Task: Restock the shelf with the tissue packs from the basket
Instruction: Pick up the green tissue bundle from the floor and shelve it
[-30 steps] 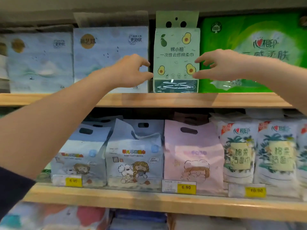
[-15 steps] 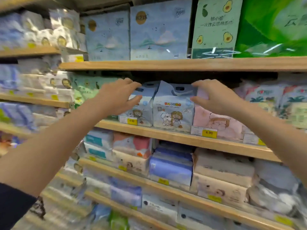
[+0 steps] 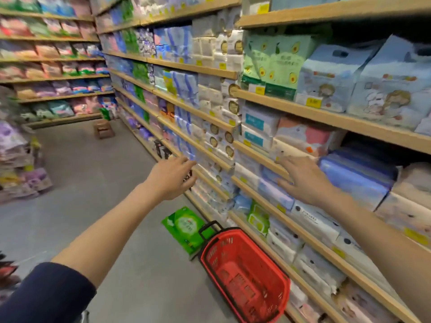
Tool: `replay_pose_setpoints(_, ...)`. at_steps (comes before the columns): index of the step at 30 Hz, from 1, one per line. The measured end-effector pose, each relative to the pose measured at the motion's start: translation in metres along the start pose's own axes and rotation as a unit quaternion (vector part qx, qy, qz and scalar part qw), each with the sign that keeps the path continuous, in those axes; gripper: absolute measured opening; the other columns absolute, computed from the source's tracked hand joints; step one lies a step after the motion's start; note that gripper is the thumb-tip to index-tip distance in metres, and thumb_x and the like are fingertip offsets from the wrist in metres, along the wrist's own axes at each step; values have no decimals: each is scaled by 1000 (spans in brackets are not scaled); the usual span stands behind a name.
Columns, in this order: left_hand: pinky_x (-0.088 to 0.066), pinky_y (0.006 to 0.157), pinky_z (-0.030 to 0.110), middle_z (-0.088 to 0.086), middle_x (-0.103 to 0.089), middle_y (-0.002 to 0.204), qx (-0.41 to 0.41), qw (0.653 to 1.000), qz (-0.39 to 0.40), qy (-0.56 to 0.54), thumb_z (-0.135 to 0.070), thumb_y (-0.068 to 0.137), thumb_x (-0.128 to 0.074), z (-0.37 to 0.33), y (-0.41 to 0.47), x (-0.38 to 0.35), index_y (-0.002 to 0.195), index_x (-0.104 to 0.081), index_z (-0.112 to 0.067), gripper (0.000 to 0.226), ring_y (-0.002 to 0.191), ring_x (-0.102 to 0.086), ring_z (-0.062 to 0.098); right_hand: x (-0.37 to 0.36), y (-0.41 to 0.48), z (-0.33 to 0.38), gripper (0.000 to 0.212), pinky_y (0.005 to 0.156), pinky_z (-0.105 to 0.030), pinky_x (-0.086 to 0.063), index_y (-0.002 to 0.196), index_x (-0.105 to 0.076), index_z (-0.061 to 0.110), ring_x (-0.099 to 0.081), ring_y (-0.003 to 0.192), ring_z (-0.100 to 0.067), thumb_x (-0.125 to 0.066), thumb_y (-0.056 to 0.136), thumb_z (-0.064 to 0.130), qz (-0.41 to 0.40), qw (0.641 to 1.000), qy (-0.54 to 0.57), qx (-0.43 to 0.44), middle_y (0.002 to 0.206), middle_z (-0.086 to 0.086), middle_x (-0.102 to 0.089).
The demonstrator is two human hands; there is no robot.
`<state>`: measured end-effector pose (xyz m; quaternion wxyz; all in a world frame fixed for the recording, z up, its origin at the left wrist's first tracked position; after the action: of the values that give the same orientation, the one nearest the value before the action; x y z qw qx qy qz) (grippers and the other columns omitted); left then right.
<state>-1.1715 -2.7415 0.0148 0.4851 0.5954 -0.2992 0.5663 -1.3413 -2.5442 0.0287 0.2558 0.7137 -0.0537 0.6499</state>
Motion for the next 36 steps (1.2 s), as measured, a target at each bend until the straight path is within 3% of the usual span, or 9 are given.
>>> replay_pose_setpoints(2,-47,88,41,8,-53,130,40,999,26,3,-49,89,-31,33,-37,-17,132,-43,-18,54,117,-51,28,-23,11,40,59,95,-44,-37,126,-50,13,-53,112,-34,-34,82,50,17,999,6,30,121,-13,-59)
replay_pose_setpoints(7,-44,92,40,10,-49,135,139,988,60,13,-44,92,-39,111,-127,-36,136,-40,-17,51,119,-51,31,-66,41,150,54,101,-42,-32,137,-36,18,-46,120,-30,-47,89,40,67,990,51,116,130,-9,-52)
replay_pose_setpoints(11,-44,89,38,8,-49,135,202,976,81,30,-44,93,-37,173,-199,-45,137,-39,-18,51,117,-51,30,-85,63,243,54,96,-41,-36,137,-37,16,-49,116,-30,-50,89,37,85,978,83,171,128,-10,-54)
replay_pose_setpoints(21,-47,90,40,6,-49,135,320,940,112,31,-48,92,-35,323,-341,-49,137,-38,-20,53,119,-51,26,-132,113,433,55,104,-41,-34,134,-41,14,-47,122,-31,-54,86,37,95,952,156,244,132,-14,-52)
replay_pose_setpoints(28,-45,92,38,6,-46,139,346,930,117,39,-47,93,-35,389,-367,-50,138,-36,-20,53,124,-47,24,-165,143,505,53,103,-41,-34,133,-41,16,-47,121,-32,-52,86,39,123,944,184,245,131,-13,-53)
replay_pose_setpoints(36,-46,87,39,5,-47,138,312,939,143,33,-47,93,-35,453,-314,-85,139,-35,-21,53,120,-49,26,-202,210,525,53,106,-43,-31,134,-39,19,-45,124,-29,-51,87,40,120,949,170,236,134,-9,-51)
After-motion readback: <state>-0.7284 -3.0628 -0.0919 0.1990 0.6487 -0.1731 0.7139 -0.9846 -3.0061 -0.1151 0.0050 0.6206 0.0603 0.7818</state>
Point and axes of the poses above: each hand's wrist, its own y-axis towards the middle knuckle, its own x-axis out of the back of the hand, z = x × y, the point moved 8 cm from there along y, towards the middle knuckle
